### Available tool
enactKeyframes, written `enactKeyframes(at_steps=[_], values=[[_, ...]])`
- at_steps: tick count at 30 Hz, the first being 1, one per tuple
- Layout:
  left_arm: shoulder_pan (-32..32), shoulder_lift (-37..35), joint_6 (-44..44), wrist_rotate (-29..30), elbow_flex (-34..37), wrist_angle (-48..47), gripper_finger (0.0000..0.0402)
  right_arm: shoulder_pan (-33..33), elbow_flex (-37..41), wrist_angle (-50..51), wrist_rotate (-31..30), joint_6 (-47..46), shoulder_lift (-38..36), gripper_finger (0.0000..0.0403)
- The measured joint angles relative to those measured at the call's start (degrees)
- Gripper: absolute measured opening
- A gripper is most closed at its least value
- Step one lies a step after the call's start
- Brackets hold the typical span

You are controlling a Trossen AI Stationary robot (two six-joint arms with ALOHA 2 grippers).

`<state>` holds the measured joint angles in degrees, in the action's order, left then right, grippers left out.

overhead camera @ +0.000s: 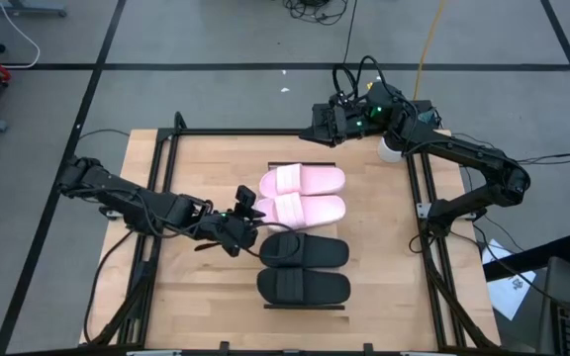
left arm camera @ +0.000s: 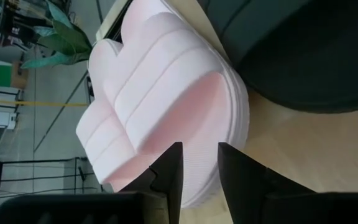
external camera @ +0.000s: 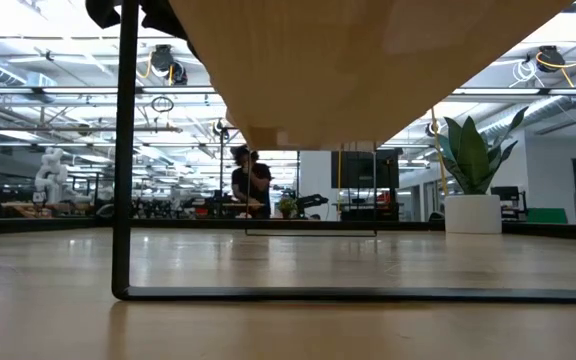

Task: Pick and place slides into the shelf
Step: Put the pink slides on the shelf

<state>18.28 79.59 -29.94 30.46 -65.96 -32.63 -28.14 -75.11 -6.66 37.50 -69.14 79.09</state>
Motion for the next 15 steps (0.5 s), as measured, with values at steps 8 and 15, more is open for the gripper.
enactKeyframes(at_steps=[8,15], values=[[0.59,0.0,0.17,5.15,0.01,-3.05,0.0104,0.0,0.0,0.0,0.02,0.0,0.0,0.013],[-0.61,-1.47,4.67,12.12,-0.01,-7.81,0.0104,0.0,0.0,-0.02,0.02,0.79,0.0,0.013]])
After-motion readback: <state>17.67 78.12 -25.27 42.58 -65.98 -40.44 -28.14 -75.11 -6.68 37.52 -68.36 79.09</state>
